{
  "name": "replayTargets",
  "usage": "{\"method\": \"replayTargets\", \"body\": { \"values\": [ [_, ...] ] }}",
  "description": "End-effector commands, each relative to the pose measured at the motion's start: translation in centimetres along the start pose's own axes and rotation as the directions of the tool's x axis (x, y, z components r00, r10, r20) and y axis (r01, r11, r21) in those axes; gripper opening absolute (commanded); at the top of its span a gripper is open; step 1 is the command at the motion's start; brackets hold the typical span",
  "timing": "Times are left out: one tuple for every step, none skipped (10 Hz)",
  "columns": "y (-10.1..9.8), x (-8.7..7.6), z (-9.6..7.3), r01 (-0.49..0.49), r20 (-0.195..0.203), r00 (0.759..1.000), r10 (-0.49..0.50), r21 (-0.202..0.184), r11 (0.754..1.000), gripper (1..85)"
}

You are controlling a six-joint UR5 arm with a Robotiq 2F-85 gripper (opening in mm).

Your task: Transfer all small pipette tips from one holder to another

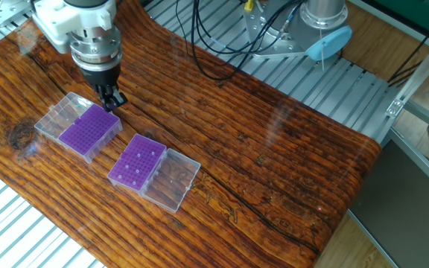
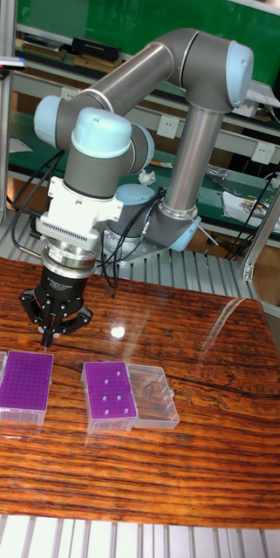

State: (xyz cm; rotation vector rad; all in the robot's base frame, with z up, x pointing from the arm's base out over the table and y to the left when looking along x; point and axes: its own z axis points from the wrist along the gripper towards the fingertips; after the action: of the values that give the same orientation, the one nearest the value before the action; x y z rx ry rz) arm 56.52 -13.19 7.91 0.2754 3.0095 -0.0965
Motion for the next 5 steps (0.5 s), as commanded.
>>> {"method": "replayTargets", "body": {
  "values": [
    [-0.2, -0.25, -0.1, -0.024, 0.009, 1.0, 0.024, 0.002, 1.0, 1.0],
    [-0.28, -0.27, -0.1, -0.022, 0.009, 1.0, 0.022, 0.005, 1.0, 1.0],
    [-0.61, -0.25, -0.1, -0.017, 0.009, 1.0, 0.016, 0.018, 1.0, 1.0],
    [-0.87, -0.13, -0.11, -0.005, 0.004, 1.0, 0.005, 0.028, 1.0, 1.0],
    [-0.92, -0.1, -0.11, 0.001, 0.003, 1.0, -0.002, 0.03, 1.0, 1.0]
  ]
}}
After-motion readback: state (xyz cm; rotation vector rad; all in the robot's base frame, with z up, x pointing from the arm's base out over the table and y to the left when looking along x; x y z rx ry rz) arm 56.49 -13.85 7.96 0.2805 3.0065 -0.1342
